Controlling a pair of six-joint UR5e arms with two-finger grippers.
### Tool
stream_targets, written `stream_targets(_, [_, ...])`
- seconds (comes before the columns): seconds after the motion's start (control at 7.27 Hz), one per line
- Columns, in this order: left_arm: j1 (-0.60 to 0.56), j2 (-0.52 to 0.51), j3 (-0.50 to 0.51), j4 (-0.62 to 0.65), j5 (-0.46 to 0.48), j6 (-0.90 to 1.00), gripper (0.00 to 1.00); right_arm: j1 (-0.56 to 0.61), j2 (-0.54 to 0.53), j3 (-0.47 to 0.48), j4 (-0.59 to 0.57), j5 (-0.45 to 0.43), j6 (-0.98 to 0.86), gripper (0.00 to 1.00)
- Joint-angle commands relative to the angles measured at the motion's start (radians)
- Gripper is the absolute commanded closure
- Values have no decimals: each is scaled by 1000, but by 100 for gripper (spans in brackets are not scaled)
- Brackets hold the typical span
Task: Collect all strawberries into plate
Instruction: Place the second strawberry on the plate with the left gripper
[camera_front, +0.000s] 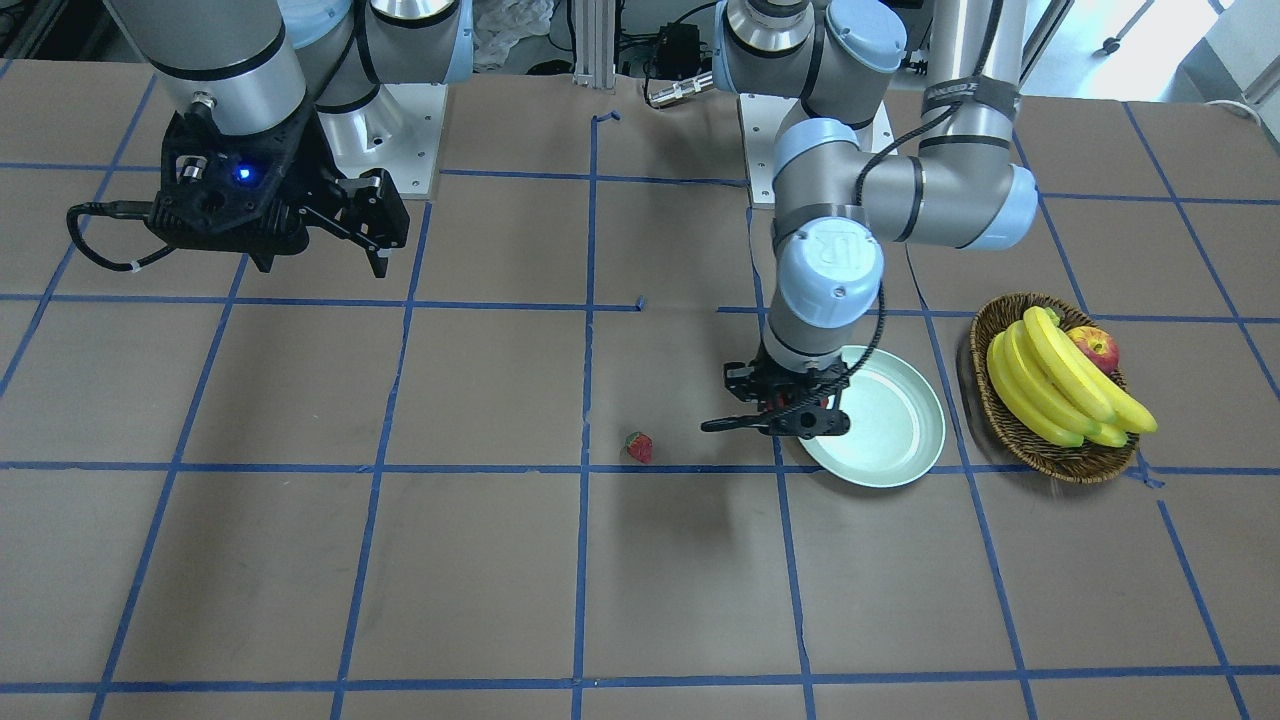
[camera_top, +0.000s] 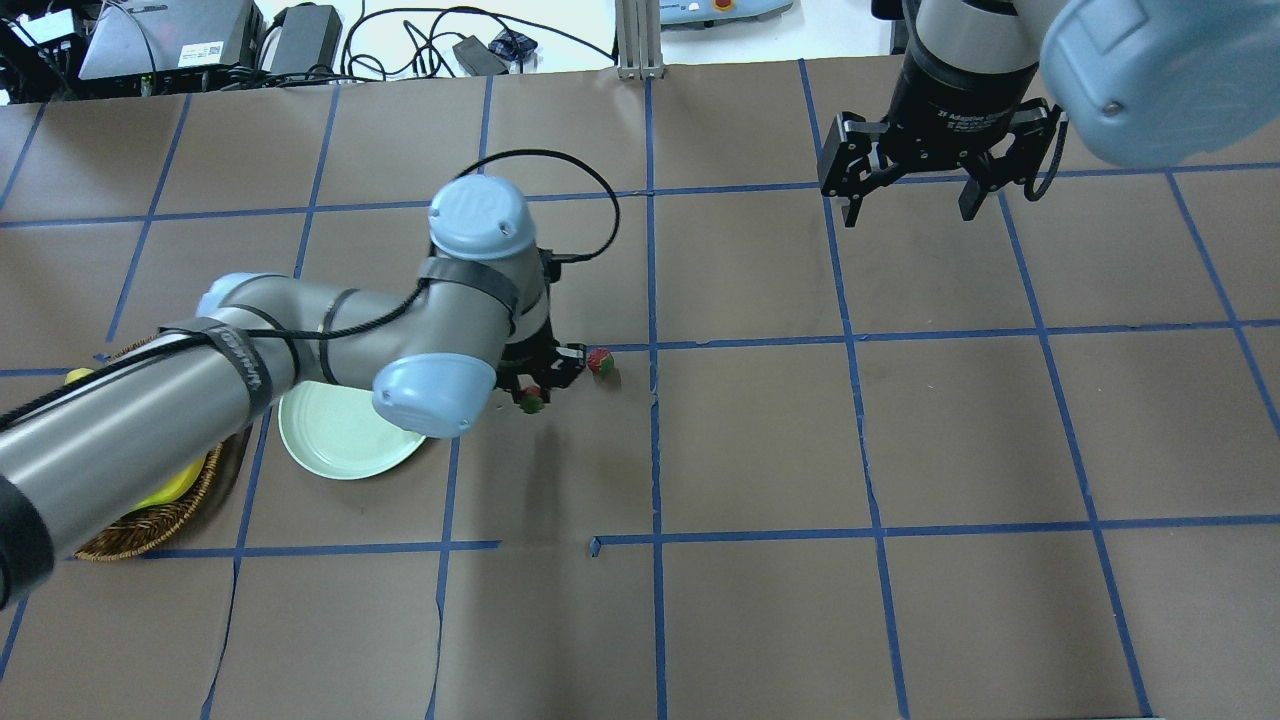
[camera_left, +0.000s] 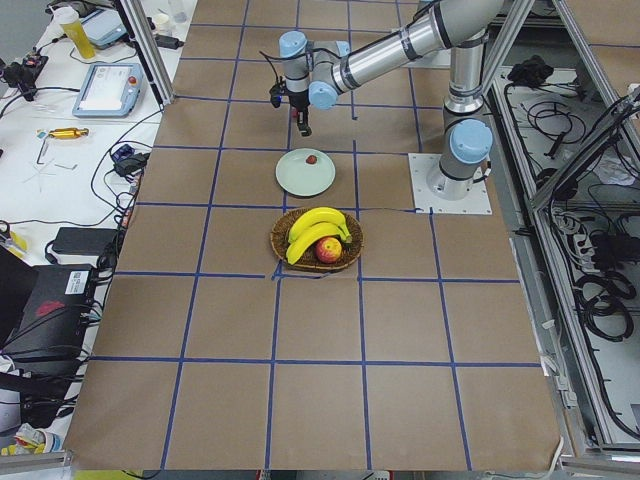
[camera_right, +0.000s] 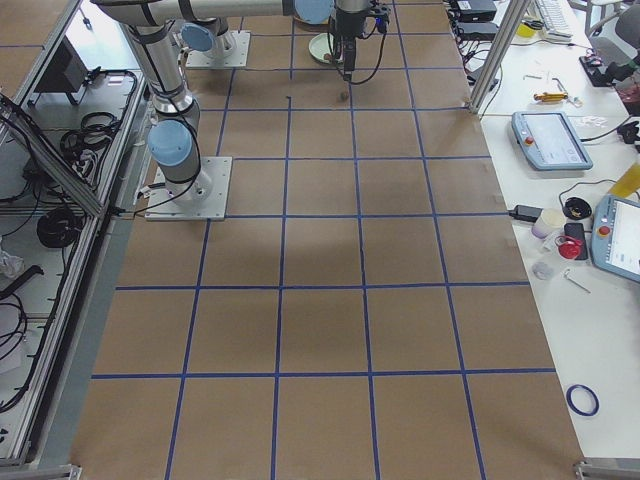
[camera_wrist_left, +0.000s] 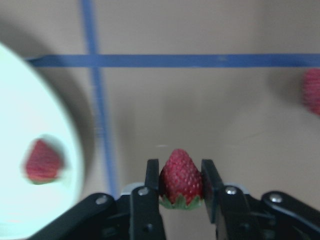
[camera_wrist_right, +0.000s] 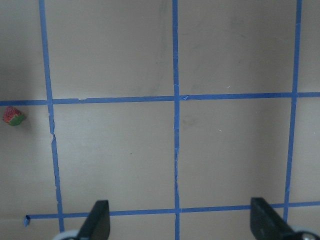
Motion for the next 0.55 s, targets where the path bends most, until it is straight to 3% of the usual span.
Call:
stream_targets(0.0, [117, -2, -42, -22, 88, 168, 93, 0, 1, 1, 0, 0, 0, 0])
stream_targets(0.14, [117, -3, -80, -10, 106, 157, 76, 0, 1, 1, -2, 0, 0, 0])
stream_targets(0.28, [106, -5, -81, -5, 104, 147, 1, 0, 1, 1, 0, 0, 0, 0])
stream_targets(0.41, [76, -3, -73, 25, 97, 111, 0, 0, 1, 1, 0, 0, 0, 0])
